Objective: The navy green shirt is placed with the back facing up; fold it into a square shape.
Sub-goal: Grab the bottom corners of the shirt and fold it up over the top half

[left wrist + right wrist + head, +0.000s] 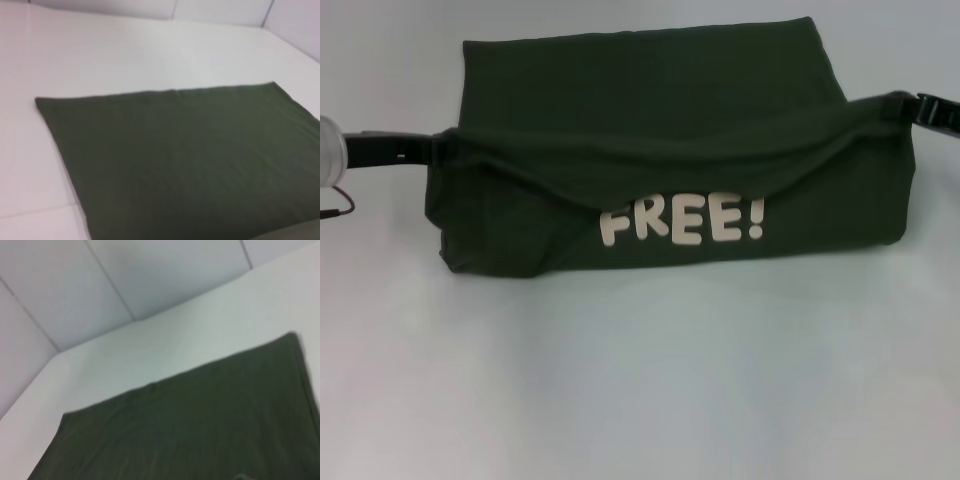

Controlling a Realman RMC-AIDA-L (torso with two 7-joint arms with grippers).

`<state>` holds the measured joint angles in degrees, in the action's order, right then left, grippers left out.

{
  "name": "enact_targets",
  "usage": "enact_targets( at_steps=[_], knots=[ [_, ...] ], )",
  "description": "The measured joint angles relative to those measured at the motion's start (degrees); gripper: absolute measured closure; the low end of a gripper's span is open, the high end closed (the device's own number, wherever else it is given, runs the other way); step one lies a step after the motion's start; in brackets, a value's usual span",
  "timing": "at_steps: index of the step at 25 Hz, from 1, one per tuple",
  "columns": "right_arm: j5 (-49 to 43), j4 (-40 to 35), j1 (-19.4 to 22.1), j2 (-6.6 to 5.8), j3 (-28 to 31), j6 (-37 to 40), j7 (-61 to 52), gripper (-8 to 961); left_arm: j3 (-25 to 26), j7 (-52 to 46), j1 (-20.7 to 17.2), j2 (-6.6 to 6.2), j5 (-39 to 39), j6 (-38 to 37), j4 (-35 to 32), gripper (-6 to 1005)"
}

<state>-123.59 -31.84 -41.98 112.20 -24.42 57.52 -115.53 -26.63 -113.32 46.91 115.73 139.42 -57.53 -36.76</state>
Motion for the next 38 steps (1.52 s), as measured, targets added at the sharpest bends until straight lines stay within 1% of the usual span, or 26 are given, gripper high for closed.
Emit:
enact_targets(
  at_steps=[4, 6, 7, 8, 12, 15, 18, 24, 28, 34, 38],
  knots=[
    [1.3, 0.5, -0.9, 1.42, -0.2, -4.9, 2.3, 890, -0.1, 1.7, 0.2, 0.24, -2.2, 2.4, 1.2, 980],
    [2.3, 1.4, -1.5, 2.30, -0.2, -8.1, 4.4, 890, -0.3, 3.3, 0.3, 1.01, -3.6, 4.6, 1.7, 980],
    [3.0, 1.8, -1.7, 2.70, -0.2, -9.4, 5.3, 890, -0.4, 5.0, 0.3, 1.92, -4.4, 6.4, 1.9, 980],
    [3.8, 2.1, -1.9, 3.14, -0.2, -10.8, 6.5, 890, -0.4, 5.0, 0.3, 1.92, -4.4, 6.4, 1.9, 980],
    [7.1, 3.1, -2.2, 4.46, -0.2, -15.4, 10.8, 890, -0.5, 8.0, 0.5, 3.67, -5.5, 9.5, 2.0, 979],
    [9.3, 4.3, -2.5, 5.05, -0.2, -18.7, 14.0, 890, -0.5, 10.9, 0.6, 4.65, -7.2, 11.4, 2.0, 979],
    [12.1, 5.9, -2.8, 5.37, -0.2, -21.6, 17.2, 890, -0.9, 13.1, 0.9, 5.61, -7.8, 13.9, 2.1, 980],
    [15.7, 8.2, -3.2, 5.99, -0.2, -25.4, 21.1, 890, -4.2, 14.4, 1.0, 7.29, -8.0, 20.8, 3.4, 980],
    [16.3, 8.9, -3.6, 6.53, -0.2, -28.6, 21.7, 890, -5.0, 15.7, 1.1, 7.97, -8.4, 24.4, 4.3, 979],
    [16.4, 9.1, -3.9, 6.99, -0.2, -31.3, 21.8, 889, -6.9, 18.0, 1.3, 7.86, -10.9, 28.4, 6.5, 980],
    [16.4, 9.3, -4.2, 7.13, -0.3, -32.7, 22.4, 885, -8.0, 18.2, 1.3, 7.78, -11.4, 29.7, 7.0, 980]
  ],
)
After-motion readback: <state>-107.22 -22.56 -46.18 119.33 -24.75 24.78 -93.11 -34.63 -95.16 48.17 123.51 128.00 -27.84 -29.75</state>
